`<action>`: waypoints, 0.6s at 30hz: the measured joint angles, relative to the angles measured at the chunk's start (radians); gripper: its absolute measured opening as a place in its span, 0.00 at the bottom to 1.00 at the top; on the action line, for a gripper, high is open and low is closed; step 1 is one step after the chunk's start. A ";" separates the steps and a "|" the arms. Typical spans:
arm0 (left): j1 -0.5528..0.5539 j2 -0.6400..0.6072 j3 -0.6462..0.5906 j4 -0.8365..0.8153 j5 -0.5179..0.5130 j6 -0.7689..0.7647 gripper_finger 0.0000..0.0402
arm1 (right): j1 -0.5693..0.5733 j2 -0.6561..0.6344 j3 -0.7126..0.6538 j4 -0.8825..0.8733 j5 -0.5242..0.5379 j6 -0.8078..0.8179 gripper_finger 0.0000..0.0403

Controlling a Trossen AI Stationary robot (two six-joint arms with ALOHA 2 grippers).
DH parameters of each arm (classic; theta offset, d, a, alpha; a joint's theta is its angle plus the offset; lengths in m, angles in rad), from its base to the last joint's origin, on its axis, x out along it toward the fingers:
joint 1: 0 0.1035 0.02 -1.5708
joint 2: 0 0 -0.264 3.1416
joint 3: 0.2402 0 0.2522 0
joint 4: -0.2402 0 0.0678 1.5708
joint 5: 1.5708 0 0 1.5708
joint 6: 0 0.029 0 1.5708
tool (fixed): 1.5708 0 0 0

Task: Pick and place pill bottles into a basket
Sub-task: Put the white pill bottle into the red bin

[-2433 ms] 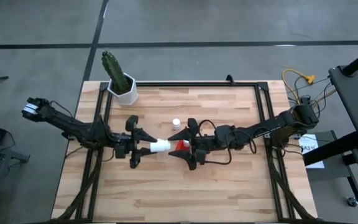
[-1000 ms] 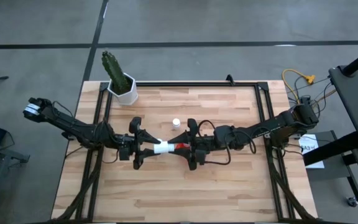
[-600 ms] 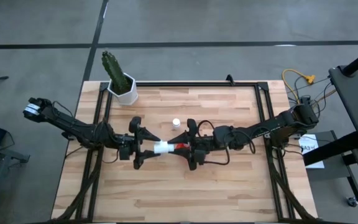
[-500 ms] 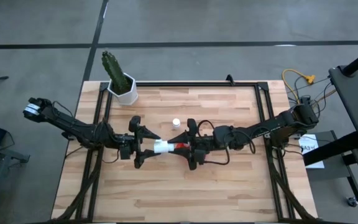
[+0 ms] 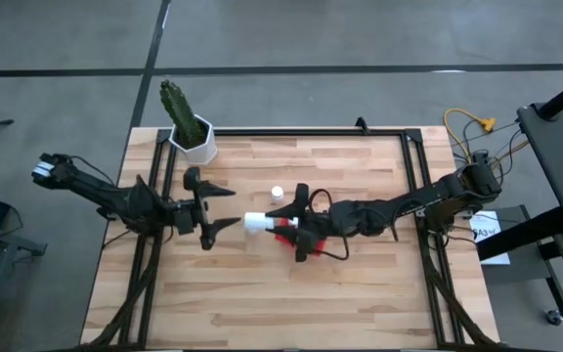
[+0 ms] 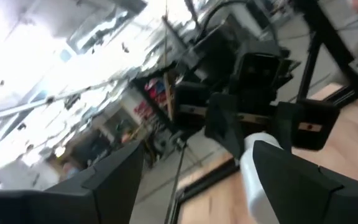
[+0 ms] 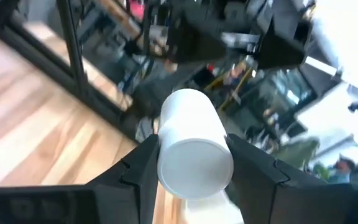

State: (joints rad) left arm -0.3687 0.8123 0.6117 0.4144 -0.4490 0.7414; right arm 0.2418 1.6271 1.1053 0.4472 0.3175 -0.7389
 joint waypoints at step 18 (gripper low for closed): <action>0.000 -0.072 -0.045 -0.143 -0.111 -0.137 0.71 | 0.000 -0.218 0.000 -0.651 0.011 0.483 0.38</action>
State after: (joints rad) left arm -0.3687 0.7399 0.5671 0.2715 -0.5596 0.6049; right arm 0.2420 1.4088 1.1053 -0.2040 0.3286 -0.2562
